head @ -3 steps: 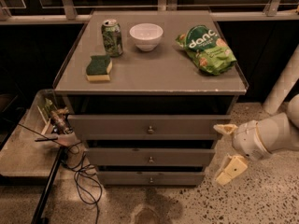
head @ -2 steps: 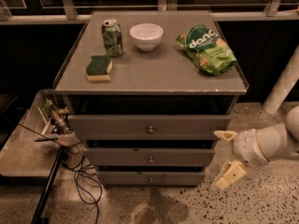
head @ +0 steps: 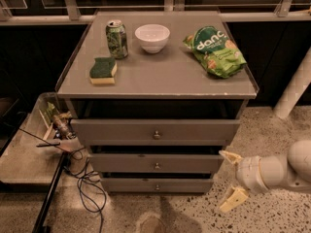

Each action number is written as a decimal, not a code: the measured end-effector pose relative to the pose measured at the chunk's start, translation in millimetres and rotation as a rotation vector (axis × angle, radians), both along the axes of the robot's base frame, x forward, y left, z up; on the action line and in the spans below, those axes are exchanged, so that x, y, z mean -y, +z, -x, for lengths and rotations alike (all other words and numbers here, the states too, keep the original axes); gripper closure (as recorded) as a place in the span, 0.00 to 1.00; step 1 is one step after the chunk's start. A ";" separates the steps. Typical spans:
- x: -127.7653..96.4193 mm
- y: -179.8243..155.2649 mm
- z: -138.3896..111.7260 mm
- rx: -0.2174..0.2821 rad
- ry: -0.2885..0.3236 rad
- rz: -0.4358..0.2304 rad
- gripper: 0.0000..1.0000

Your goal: Open bottom drawer

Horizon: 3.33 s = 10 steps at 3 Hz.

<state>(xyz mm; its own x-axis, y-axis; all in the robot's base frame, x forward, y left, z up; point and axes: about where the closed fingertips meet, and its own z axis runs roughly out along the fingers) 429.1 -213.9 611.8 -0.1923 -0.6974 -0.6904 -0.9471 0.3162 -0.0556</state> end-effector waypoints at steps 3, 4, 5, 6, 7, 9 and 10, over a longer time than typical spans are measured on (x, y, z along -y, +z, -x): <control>-0.9 -114.3 -29.3 0.039 -0.193 0.034 0.00; -0.9 -114.3 -29.3 0.039 -0.193 0.034 0.00; -7.2 -135.9 -31.1 0.004 -0.196 0.037 0.00; -13.9 -161.6 -38.0 -0.015 -0.198 -0.030 0.00; -16.4 -195.6 -47.5 -0.007 -0.216 -0.103 0.00; -24.5 -249.8 -54.3 0.076 -0.184 -0.172 0.00; -28.2 -269.8 -56.7 0.148 -0.145 -0.173 0.00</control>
Offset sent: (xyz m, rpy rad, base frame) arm 0.0313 -0.0151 -0.1425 -0.1082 -0.0448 -0.3034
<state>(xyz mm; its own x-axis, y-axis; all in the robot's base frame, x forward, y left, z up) 485.8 -185.7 342.0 -0.1702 -0.5388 -0.8251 -0.8767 0.4652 -0.1229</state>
